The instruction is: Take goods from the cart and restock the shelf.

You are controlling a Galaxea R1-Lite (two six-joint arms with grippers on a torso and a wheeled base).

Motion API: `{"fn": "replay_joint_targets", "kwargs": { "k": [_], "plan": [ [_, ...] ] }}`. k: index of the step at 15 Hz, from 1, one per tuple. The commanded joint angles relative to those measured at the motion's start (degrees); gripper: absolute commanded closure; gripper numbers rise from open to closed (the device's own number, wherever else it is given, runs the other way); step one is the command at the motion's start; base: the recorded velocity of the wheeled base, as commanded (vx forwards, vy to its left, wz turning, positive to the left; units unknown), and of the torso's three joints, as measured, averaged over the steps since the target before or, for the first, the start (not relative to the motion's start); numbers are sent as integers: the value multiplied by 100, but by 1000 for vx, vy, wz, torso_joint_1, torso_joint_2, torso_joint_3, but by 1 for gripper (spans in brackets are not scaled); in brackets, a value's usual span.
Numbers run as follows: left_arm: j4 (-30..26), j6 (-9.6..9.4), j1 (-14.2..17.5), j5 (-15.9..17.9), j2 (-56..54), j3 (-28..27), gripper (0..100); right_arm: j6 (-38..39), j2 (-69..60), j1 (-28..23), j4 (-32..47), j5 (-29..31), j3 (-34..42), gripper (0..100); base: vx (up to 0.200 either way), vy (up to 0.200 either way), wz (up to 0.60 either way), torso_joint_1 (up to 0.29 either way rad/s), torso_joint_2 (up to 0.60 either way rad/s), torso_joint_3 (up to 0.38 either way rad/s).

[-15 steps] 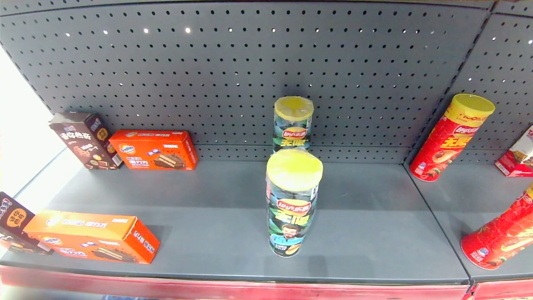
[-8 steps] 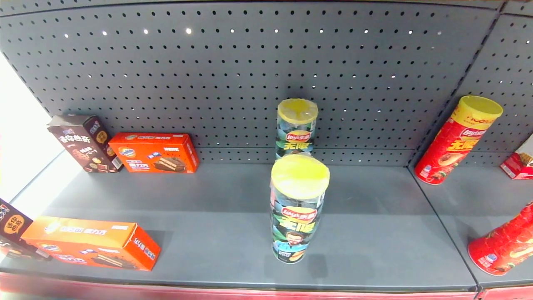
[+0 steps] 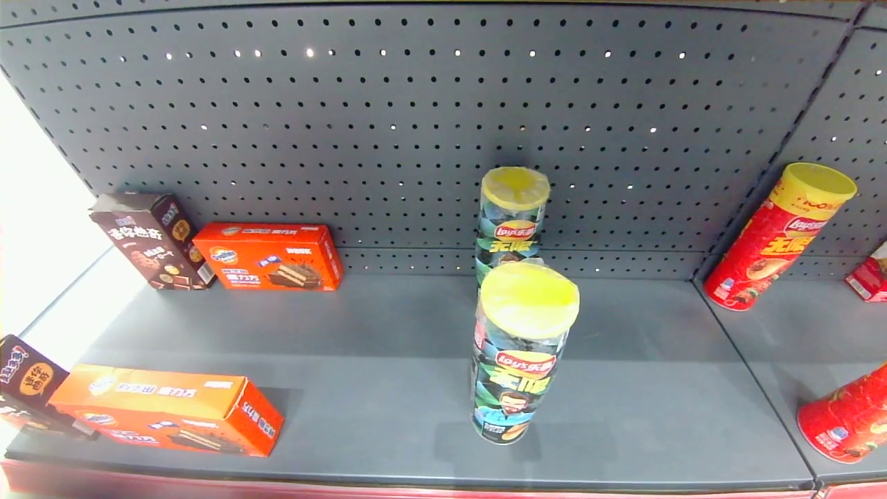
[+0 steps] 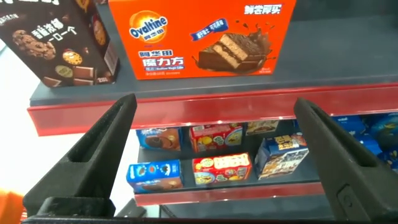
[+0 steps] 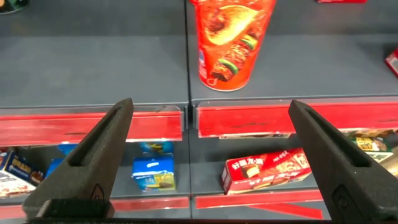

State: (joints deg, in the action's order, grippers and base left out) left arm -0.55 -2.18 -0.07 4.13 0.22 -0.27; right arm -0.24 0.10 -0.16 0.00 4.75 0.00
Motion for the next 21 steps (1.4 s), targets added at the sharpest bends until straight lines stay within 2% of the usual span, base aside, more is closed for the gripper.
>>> {"fn": "replay_joint_targets", "kwargs": {
  "k": [1, 4, 13, 14, 21],
  "plan": [
    [2, -19, -1, 9, 13, 0, 0, -2, 8, -2, 0, -1, 0, 0, 0, 0, 0, 0, 0, 0],
    [2, -81, -1, 26, 4, 9, 0, -2, 8, -2, 0, -1, 0, 0, -67, 0, 0, 1, -1, 1],
    [2, -19, -1, 0, 4, 0, 0, -11, 8, -2, 0, -10, 0, 0, 0, 0, 0, 0, 0, 0],
    [2, -28, -1, 9, 4, 9, 0, -11, 8, -2, 0, -10, 0, 0, 0, 0, -600, -7, -2, 2],
    [2, -37, -1, 9, 4, 0, 0, -11, 8, -2, 0, -10, 0, 0, 0, 0, 0, 0, 0, 0]
  ]
}}
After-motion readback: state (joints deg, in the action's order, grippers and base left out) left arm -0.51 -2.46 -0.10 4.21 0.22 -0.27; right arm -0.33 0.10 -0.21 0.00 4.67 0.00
